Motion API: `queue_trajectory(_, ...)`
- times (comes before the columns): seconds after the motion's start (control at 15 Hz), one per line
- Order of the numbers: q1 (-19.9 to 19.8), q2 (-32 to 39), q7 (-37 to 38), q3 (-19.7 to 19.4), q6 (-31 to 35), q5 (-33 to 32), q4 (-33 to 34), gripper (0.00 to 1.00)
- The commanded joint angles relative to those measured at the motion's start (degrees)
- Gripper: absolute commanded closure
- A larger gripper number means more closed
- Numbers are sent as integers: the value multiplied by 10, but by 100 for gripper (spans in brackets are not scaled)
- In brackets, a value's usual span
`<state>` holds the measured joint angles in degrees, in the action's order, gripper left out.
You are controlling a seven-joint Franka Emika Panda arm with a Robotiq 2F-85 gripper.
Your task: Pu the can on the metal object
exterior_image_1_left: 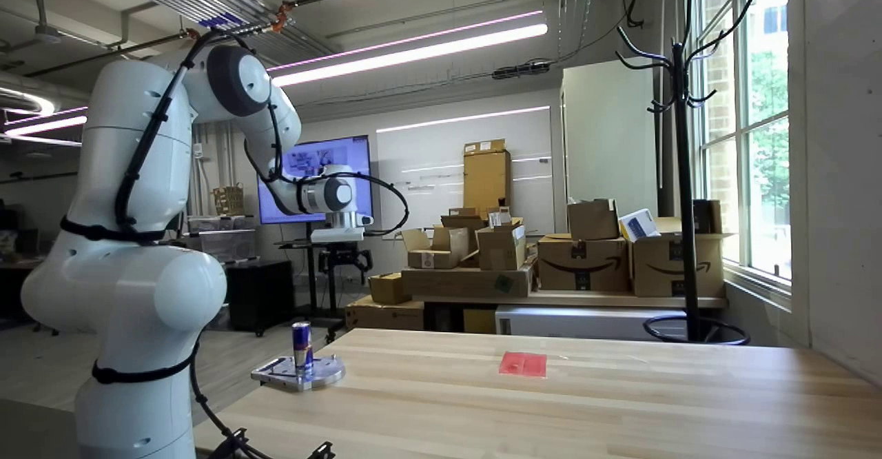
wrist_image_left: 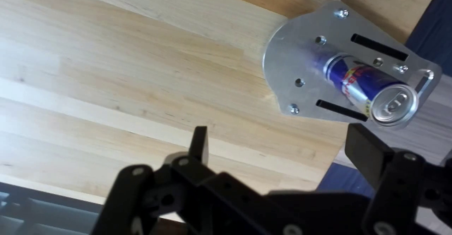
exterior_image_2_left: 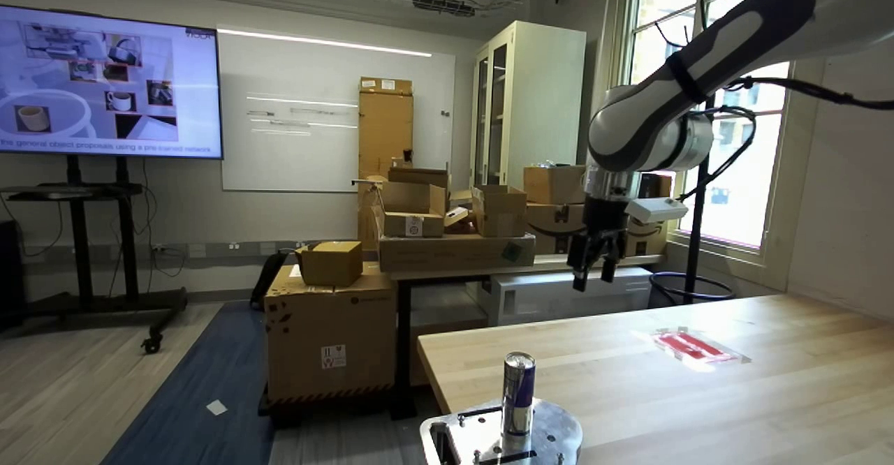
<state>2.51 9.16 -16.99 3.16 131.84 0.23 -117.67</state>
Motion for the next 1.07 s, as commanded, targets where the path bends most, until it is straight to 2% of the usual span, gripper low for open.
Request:
queue_trajectory(0.0,-34,-41,-6,-19,-11,39,-22,0)
queue_trajectory(0.53,-62,-84,-1,-62,-9,52,-63,0)
queue_trajectory(0.6,-54,-58,0,-58,-1,42,-42,0)
queue_trajectory(1.0,-58,-68,0,-65,-1,42,-54,0)
